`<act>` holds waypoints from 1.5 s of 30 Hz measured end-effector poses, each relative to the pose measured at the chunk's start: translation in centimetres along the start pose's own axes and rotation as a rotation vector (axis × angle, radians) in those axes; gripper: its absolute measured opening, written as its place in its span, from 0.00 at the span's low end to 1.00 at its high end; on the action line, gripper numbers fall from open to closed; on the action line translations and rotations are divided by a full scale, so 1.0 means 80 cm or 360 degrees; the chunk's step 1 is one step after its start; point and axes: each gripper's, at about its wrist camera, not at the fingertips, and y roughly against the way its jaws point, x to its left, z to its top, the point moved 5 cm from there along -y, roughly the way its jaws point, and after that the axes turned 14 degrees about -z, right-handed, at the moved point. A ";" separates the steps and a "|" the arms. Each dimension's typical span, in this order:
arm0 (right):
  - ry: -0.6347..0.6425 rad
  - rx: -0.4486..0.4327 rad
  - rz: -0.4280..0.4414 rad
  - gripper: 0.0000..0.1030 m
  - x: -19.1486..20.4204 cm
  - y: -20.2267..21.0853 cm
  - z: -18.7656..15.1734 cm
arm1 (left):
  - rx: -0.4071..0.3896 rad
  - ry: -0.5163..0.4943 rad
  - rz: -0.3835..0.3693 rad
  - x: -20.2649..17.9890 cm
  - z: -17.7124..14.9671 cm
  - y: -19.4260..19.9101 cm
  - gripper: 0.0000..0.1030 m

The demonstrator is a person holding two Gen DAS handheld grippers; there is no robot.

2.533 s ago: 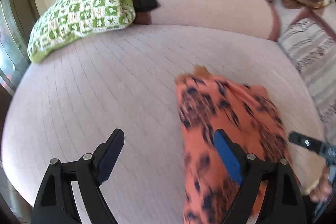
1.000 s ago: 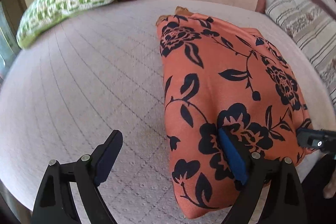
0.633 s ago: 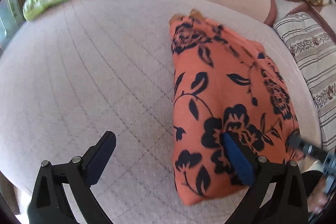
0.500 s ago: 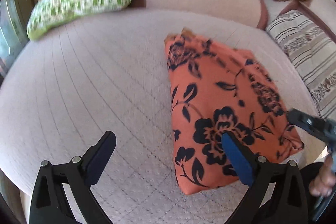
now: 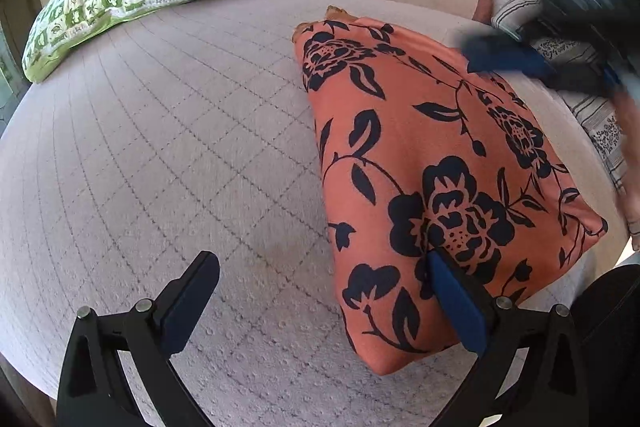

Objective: Fold small clothes

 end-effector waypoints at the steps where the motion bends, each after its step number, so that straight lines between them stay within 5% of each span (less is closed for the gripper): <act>1: 0.0012 0.0039 0.0027 0.23 0.018 -0.017 0.019 | -0.0006 -0.0012 0.0012 -0.003 -0.002 0.001 1.00; 4: -0.0032 0.0144 0.0046 0.23 0.045 -0.063 0.045 | -0.0023 -0.0067 0.0073 -0.018 -0.009 0.007 1.00; 7: -0.0143 0.0209 -0.0136 0.21 0.030 -0.129 0.067 | -0.0049 -0.0141 0.0147 -0.028 -0.009 0.011 1.00; 9: -0.0221 0.0184 -0.0065 0.19 0.020 -0.140 0.073 | -0.0051 -0.0151 0.0173 -0.031 -0.009 0.012 1.00; 18: -0.0348 -0.0014 0.0068 0.23 -0.050 -0.043 0.074 | -0.0034 -0.0124 0.0174 -0.026 -0.010 0.014 1.00; 23: -0.0305 0.0019 -0.0033 0.24 -0.087 0.007 0.018 | -0.0052 -0.0156 0.0246 -0.037 -0.009 0.021 1.00; 26: -0.0337 0.0089 -0.0184 0.22 -0.114 0.002 -0.026 | -0.0055 -0.0151 0.0266 -0.041 -0.010 0.026 1.00; 31: -0.0391 0.0028 -0.0076 0.22 -0.120 0.015 -0.038 | -0.0043 -0.0184 0.0326 -0.044 -0.002 0.032 1.00; 33: -0.0433 -0.0043 0.0049 0.22 -0.121 0.032 -0.040 | -0.0031 -0.0127 0.0295 -0.043 0.001 0.041 1.00; 35: -0.0411 -0.0080 0.0034 0.23 -0.125 0.047 -0.054 | -0.0032 -0.0062 0.0262 -0.040 0.005 0.052 1.00; 40: -0.0391 0.0042 0.0053 0.24 -0.122 0.045 -0.091 | -0.0197 -0.0066 0.0402 -0.044 0.021 0.081 1.00; 43: -0.0378 0.0048 0.0058 0.23 -0.130 0.044 -0.103 | -0.0013 -0.0118 0.0469 -0.045 0.012 0.045 1.00; 45: -0.0384 0.0051 0.0085 0.23 -0.134 0.047 -0.103 | -0.0061 -0.0087 0.0447 -0.047 0.008 0.041 1.00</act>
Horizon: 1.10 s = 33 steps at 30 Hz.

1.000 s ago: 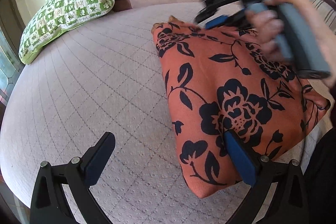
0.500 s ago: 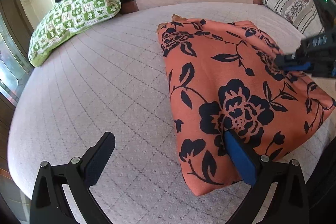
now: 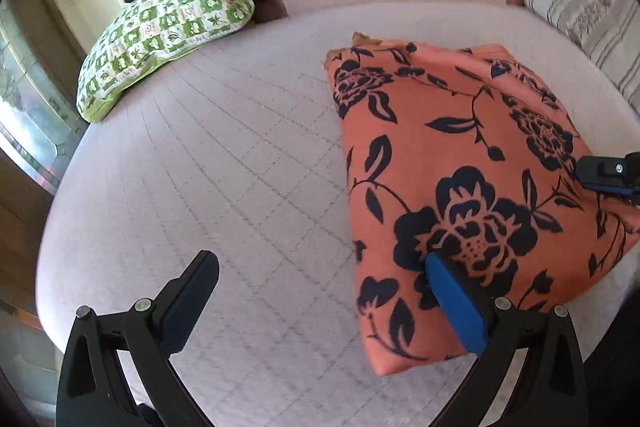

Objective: Fold small clothes

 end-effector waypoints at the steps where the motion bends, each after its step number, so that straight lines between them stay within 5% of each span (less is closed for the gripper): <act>1: -0.0028 -0.0008 0.0025 0.23 -0.006 0.005 0.000 | -0.0001 0.0023 -0.0007 -0.001 0.000 0.001 1.00; 7: -0.0071 -0.0200 0.0083 0.32 -0.017 0.039 0.022 | -0.0065 -0.0006 0.0013 -0.010 0.015 0.026 1.00; 10: -0.0157 -0.0266 0.0162 0.71 -0.024 0.053 0.027 | -0.0156 -0.0027 0.0013 -0.017 0.023 0.050 1.00; 18: -0.0155 -0.0315 0.0187 0.71 -0.020 0.065 0.034 | -0.0312 -0.0093 -0.0007 -0.040 0.044 0.101 1.00; 33: -0.0240 -0.0368 0.0254 0.71 -0.042 0.076 0.038 | -0.0351 -0.0132 -0.0001 -0.059 0.059 0.118 1.00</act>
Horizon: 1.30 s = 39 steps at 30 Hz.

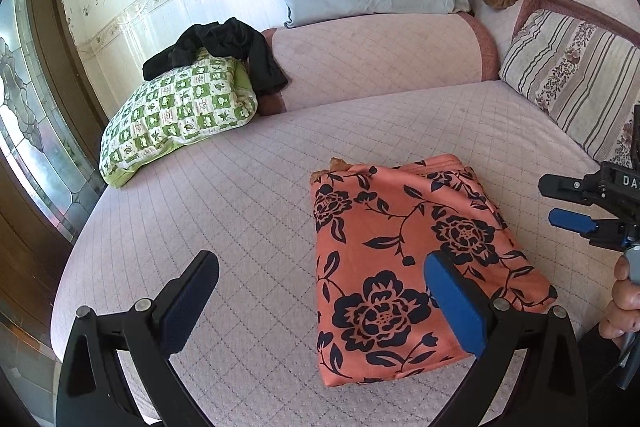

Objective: Fold small clothes

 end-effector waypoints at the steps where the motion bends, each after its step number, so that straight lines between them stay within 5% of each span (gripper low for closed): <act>1: -0.0005 -0.0001 0.0005 0.71 -0.001 0.000 0.001 | 0.0004 -0.0001 0.0001 0.000 0.000 -0.002 1.00; 39: 0.0010 0.0111 -0.0058 0.71 -0.003 -0.033 -0.008 | 0.0166 0.0123 0.0043 0.052 -0.019 -0.063 1.00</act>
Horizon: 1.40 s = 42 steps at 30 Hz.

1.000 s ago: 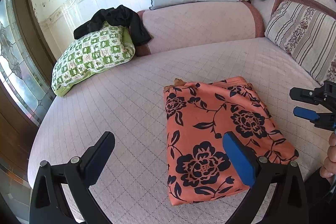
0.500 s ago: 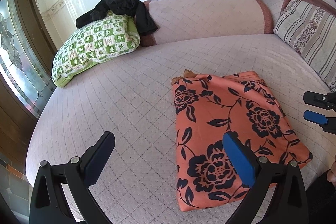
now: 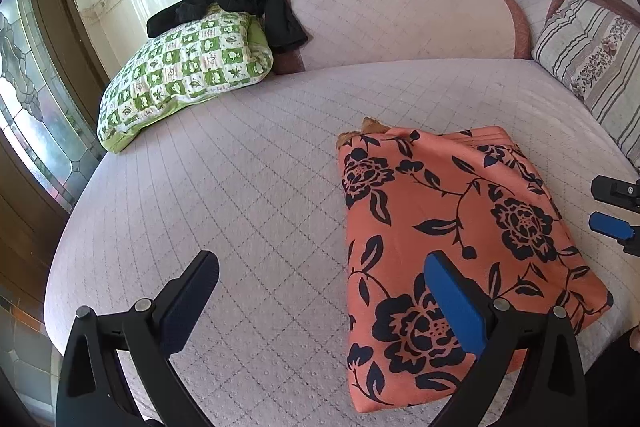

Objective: Fold small clothes

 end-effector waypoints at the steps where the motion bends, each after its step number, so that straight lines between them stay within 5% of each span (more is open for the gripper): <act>1: 0.0001 -0.0003 -0.0001 0.71 0.000 0.000 0.000 | 0.0003 0.0002 -0.0001 0.001 0.000 -0.001 1.00; 6: 0.0181 -0.0137 0.0099 0.69 0.030 0.020 -0.005 | 0.0024 0.0014 0.0010 0.006 -0.004 -0.010 1.00; 8: 0.0261 -0.0112 0.0155 0.60 0.044 0.018 -0.013 | 0.0042 0.0026 0.0021 0.011 -0.006 -0.015 1.00; 13: 0.0388 0.0056 0.0163 0.55 0.061 -0.006 -0.032 | 0.0093 0.0031 0.0036 0.017 -0.017 -0.032 1.00; 15: 0.0371 0.0275 -0.0009 0.55 0.046 -0.045 -0.045 | 0.0171 0.0018 0.0057 0.021 -0.027 -0.050 1.00; 17: 0.0296 0.0354 -0.0068 0.38 0.032 -0.064 -0.046 | 0.0184 0.0033 0.0031 0.023 -0.034 -0.057 1.00; 22: 0.0190 0.0315 0.0042 0.38 0.026 -0.052 -0.032 | 0.0155 0.0051 -0.0004 0.028 -0.026 -0.051 1.00; 24: 0.0156 0.0196 0.0040 0.38 0.022 -0.041 -0.019 | 0.0102 0.0056 0.0007 0.034 -0.016 -0.044 1.00; 26: 0.0086 0.0093 0.0021 0.66 0.015 -0.029 -0.007 | 0.0091 0.0083 -0.0035 0.039 -0.006 -0.044 1.00; 28: 0.0002 0.0008 -0.0025 0.68 0.002 -0.022 0.004 | 0.0090 0.0102 -0.0060 0.046 0.001 -0.047 1.00; 38: -0.0110 0.0143 -0.0047 0.68 -0.025 -0.047 0.014 | 0.0219 0.0130 -0.0477 0.033 0.011 -0.075 1.00; 42: -0.0137 0.0205 -0.0035 0.68 -0.035 -0.057 0.013 | 0.0259 0.0095 -0.0526 0.022 0.008 -0.085 1.00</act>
